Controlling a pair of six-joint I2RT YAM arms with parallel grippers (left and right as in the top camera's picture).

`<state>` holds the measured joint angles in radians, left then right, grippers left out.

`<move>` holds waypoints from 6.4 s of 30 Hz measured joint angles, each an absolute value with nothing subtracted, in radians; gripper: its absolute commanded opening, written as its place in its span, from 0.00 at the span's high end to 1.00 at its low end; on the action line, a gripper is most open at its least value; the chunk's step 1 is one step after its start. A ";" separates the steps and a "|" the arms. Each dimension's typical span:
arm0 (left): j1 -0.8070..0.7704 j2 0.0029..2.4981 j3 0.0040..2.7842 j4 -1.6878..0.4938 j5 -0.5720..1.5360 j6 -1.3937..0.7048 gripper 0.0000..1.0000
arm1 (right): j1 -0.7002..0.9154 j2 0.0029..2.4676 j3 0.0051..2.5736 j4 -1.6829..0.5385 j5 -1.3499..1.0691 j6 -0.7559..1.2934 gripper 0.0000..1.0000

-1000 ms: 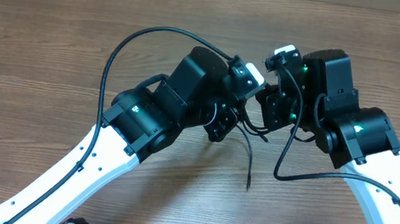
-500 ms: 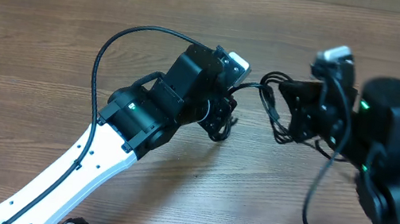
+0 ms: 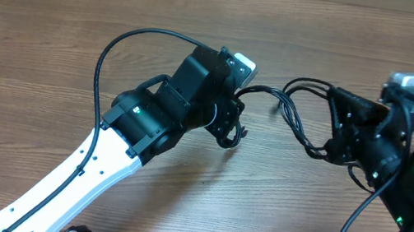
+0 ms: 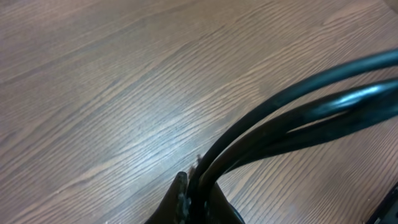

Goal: Untangle cables

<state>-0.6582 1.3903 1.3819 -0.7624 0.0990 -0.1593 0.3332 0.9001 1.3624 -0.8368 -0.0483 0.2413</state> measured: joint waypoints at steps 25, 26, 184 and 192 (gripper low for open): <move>-0.640 1.390 1.382 -0.814 0.002 -0.167 0.96 | 0.334 0.897 1.362 -0.937 0.306 0.494 0.96; -0.632 1.390 1.382 -0.816 0.003 -0.167 0.96 | 0.334 0.897 1.362 -0.952 0.327 0.497 0.96; -0.354 1.391 1.477 -0.869 0.915 0.564 0.96 | 0.170 1.486 1.362 -1.024 -0.548 0.466 0.10; -0.354 1.391 1.477 -0.877 0.912 0.579 0.96 | 0.170 1.486 1.362 -1.023 -0.308 0.289 0.02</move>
<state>-0.3538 1.3907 1.4773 -0.8772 0.9119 0.5789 0.1699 1.4860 1.3624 -1.0229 -0.3080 0.2890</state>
